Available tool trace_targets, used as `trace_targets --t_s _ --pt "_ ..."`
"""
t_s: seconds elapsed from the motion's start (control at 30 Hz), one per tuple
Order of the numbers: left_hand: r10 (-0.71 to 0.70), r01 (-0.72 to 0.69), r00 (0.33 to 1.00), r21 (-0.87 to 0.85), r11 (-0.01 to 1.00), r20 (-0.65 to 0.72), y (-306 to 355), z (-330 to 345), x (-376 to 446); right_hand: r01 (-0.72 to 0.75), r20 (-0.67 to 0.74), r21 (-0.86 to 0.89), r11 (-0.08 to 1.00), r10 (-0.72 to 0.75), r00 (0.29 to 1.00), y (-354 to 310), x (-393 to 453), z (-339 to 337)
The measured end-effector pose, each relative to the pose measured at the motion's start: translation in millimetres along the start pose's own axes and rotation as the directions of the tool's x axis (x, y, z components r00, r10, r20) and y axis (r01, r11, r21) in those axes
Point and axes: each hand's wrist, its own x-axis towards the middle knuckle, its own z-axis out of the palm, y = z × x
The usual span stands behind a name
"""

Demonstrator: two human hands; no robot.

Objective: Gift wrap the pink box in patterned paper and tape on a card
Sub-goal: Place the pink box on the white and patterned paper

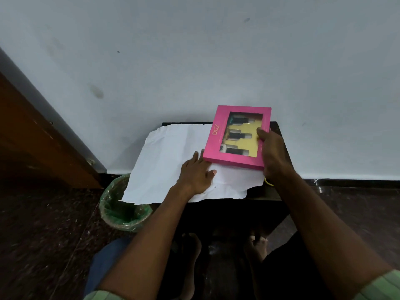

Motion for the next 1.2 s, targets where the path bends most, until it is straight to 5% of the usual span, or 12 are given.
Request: trace_targets --t_s 0.4,0.57,0.8,0.97,1.03,1.1,1.2 --pt "0.143 -0.142 0.990 -0.050 0.989 0.007 0.1 2.9 7.7 0.151 -0.055 -0.164 0.975 -0.162 0.985 -5.7 9.4 -12.7" --pt "-0.244 0.244 0.970 0.069 0.967 -0.019 -14.5 -15.5 2.4 0.125 -0.080 -0.266 0.956 -0.151 0.985 -2.4 14.3 -22.2" --pt "-0.271 0.271 0.963 0.050 0.961 -0.002 -9.5 4.0 1.8 0.181 -0.079 -0.290 0.940 -0.212 0.974 -1.9 9.5 -16.4" --pt "-0.267 0.269 0.963 -0.210 0.940 0.039 -5.6 -16.2 7.2 0.104 0.043 -0.017 0.994 -0.103 0.994 -4.8 -0.1 0.0" --pt "-0.321 0.324 0.942 -0.524 0.788 0.099 -5.0 -29.3 1.0 -0.015 0.072 0.048 0.999 0.012 0.997 -1.4 -2.7 9.4" --pt "-0.371 0.320 0.918 -0.814 0.484 0.140 -8.9 -38.1 -3.3 -0.145 0.089 0.122 0.982 0.135 0.987 2.2 -6.3 16.5" --pt "-0.452 0.193 0.891 -0.935 0.297 0.040 -25.9 -46.9 -3.5 -0.223 0.125 0.102 0.969 0.210 0.970 7.2 -8.6 22.3"
